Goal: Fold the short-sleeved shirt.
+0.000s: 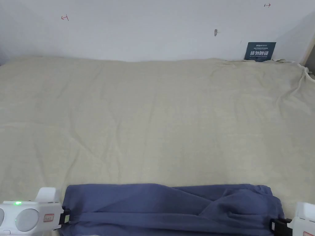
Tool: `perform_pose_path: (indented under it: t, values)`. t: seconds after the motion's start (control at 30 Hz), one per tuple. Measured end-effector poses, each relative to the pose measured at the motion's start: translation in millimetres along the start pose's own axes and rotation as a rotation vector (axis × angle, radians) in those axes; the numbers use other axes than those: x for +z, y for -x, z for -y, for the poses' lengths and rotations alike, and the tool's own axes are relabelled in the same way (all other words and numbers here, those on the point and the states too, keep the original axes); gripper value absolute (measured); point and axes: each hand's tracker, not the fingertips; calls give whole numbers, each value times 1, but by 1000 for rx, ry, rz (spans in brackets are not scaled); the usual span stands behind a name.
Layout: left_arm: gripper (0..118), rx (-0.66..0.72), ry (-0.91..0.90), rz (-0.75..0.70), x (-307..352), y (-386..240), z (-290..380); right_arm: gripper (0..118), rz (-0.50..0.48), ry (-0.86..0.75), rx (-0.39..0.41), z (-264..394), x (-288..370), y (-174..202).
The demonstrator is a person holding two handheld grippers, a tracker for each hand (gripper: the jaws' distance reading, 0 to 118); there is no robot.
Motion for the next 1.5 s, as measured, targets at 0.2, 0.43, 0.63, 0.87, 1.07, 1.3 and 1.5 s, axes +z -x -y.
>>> perform_pose_path:
  t: [0.2, 0.43, 0.63, 0.87, 1.07, 1.3, 1.5]
  values:
    - [0, -8, 9, -19, -1, -6, 8, 5, 42, 19, 18, 10, -15, 2]
    - [34, 15, 8, -25, 13, -11, -3, 28, 40, -42, 42, -6, 21, 23]
    - [118, 41, -113, -36, 39, -13, -23, 102, 27, -214, 80, -36, 59, 39]
    - [118, 77, -251, -16, 80, -18, -50, 102, 50, -390, 134, -63, 97, 65]
    - [49, 83, -330, 20, 90, -18, -50, 49, 56, -509, 171, -69, 114, 87]
    - [0, 94, -343, 75, 91, -17, -39, 0, 44, -549, 148, -70, 118, 98]
    - [0, 73, -233, 117, 72, -4, -38, 0, 28, -538, 161, -66, 118, 106]
